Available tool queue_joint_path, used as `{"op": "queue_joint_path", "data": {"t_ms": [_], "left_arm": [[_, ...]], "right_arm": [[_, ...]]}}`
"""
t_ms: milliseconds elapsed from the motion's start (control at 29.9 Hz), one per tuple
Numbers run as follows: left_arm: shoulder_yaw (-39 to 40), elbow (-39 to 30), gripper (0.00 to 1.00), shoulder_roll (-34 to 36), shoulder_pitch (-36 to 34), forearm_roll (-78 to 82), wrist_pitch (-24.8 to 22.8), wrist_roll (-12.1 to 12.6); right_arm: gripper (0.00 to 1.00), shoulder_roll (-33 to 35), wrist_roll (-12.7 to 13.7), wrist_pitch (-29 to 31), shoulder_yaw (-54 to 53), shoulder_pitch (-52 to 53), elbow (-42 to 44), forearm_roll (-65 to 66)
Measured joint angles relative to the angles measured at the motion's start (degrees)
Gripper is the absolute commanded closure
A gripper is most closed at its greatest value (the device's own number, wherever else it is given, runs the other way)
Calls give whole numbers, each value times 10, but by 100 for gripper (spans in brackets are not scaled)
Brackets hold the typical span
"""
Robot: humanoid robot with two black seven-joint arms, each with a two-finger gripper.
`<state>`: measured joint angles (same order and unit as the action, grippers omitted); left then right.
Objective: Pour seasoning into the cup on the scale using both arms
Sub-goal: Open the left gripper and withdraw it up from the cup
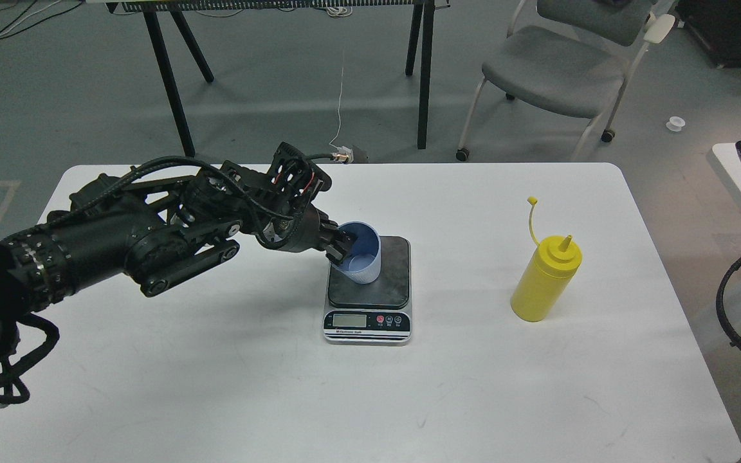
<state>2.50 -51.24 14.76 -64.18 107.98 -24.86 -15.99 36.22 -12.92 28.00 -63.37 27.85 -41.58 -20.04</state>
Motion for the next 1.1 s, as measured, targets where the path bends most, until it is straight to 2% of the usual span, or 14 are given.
{"op": "queue_joint_path", "data": {"t_ms": [134, 201, 267, 501, 602, 735, 969, 1103], "left_arm": [[3, 0, 36, 0, 0, -3, 5, 0], [3, 0, 24, 0, 0, -13, 13, 0], [3, 0, 18, -1, 0, -29, 22, 1], [28, -17, 15, -1, -16, -189, 37, 0], [37, -21, 10, 10, -39, -286, 37, -2], [76, -18, 1, 42, -53, -458, 36, -5], [188, 30, 1, 56, -18, -832, 41, -7], [231, 72, 1, 56, -5, -993, 35, -2]], "right_arm": [[0, 1, 0, 0, 0, -1, 0, 0], [0, 1, 0, 0, 0, -1, 0, 0], [0, 2, 0, 0, 0, -1, 0, 0], [0, 4, 0, 0, 0, -8, -5, 0], [0, 14, 0, 0, 0, -22, -29, 0], [0, 37, 0, 0, -9, -78, -105, -1], [0, 56, -1, 0, -49, -274, -287, -1], [0, 44, -1, 0, -51, -362, -352, -1]]}}
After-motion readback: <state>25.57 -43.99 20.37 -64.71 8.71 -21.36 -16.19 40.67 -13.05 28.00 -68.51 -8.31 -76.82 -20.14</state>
